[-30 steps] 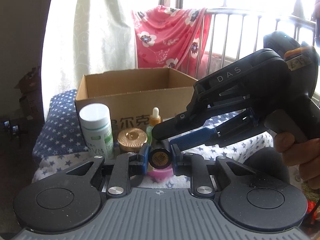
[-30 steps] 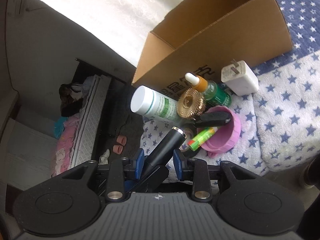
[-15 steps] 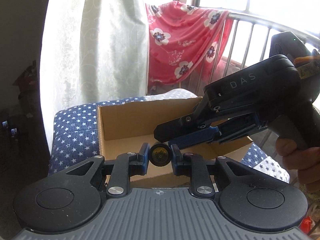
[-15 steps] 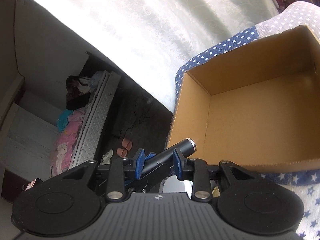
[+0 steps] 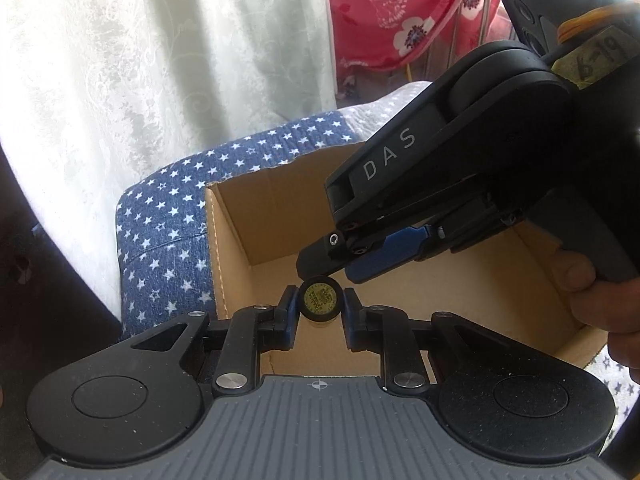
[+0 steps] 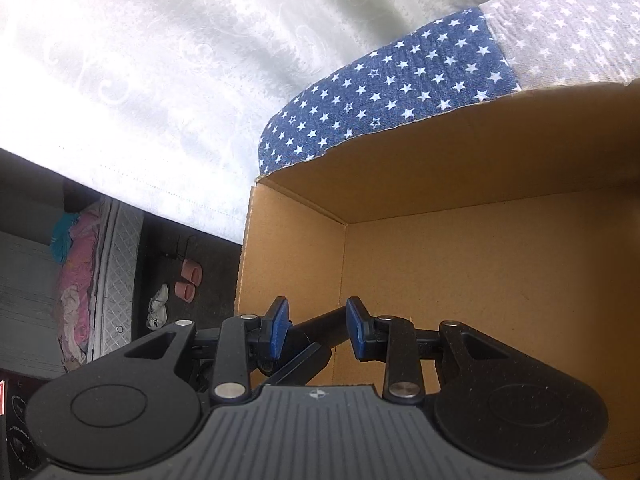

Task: Organize rigid objects
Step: 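Carry the black cylinder into the cardboard box and open the right tool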

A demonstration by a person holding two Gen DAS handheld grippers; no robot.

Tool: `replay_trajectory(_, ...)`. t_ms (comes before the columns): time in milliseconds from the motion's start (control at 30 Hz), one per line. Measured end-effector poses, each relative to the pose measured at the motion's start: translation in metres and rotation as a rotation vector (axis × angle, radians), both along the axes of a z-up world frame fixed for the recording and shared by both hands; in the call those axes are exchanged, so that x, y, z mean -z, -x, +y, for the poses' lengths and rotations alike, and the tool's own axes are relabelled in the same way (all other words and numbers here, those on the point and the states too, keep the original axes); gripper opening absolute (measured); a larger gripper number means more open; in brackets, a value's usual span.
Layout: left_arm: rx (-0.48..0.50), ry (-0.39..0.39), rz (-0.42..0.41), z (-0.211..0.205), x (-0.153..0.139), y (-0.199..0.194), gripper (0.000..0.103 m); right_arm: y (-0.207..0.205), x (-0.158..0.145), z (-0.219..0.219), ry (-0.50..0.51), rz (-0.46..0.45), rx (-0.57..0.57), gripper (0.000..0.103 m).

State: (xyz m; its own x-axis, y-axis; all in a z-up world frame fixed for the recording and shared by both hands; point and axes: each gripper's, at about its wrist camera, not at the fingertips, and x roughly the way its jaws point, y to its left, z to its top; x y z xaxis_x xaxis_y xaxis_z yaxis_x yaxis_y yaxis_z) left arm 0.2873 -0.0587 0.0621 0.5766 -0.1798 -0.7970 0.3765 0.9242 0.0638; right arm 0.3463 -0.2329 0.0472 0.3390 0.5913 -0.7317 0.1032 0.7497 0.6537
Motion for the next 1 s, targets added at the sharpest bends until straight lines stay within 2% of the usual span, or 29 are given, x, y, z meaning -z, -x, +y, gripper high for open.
replay_trajectory(100, -0.004, -0.061, 0.016, -0.002, -0.001, -0.011, 0.021, -0.005, 0.004, -0.005, 0.004, 0.024, 0.004, 0.037)
replay_trajectory(167, -0.008, -0.087, 0.029, -0.005, -0.002, -0.018, 0.022, -0.009, 0.010, -0.010, 0.004, 0.048, 0.015, 0.044)
replay_trajectory(267, -0.021, -0.107, 0.030, -0.009, -0.001, -0.027, 0.023, -0.013, 0.018, -0.018, 0.007, 0.067, 0.039, 0.045)
replay_trajectory(400, -0.029, -0.108, 0.030, -0.015, 0.002, -0.035, 0.023, -0.012, 0.023, -0.026, -0.003, 0.069, 0.053, 0.045)
replay_trajectory(567, -0.035, -0.095, -0.018, -0.014, -0.003, -0.032, 0.023, -0.003, 0.011, -0.035, -0.018, 0.029, 0.070, 0.045)
replay_trajectory(800, -0.038, -0.019, -0.117, 0.008, -0.041, 0.013, 0.032, 0.036, -0.030, -0.046, -0.069, -0.097, 0.078, 0.045)
replay_trajectory(900, -0.036, 0.042, -0.182, 0.024, -0.062, 0.050, 0.038, 0.069, -0.054, -0.051, -0.104, -0.175, 0.068, 0.045)
replay_trajectory(1000, -0.032, 0.092, -0.224, 0.037, -0.070, 0.090, 0.044, 0.111, -0.077, -0.052, -0.133, -0.270, 0.047, 0.046)
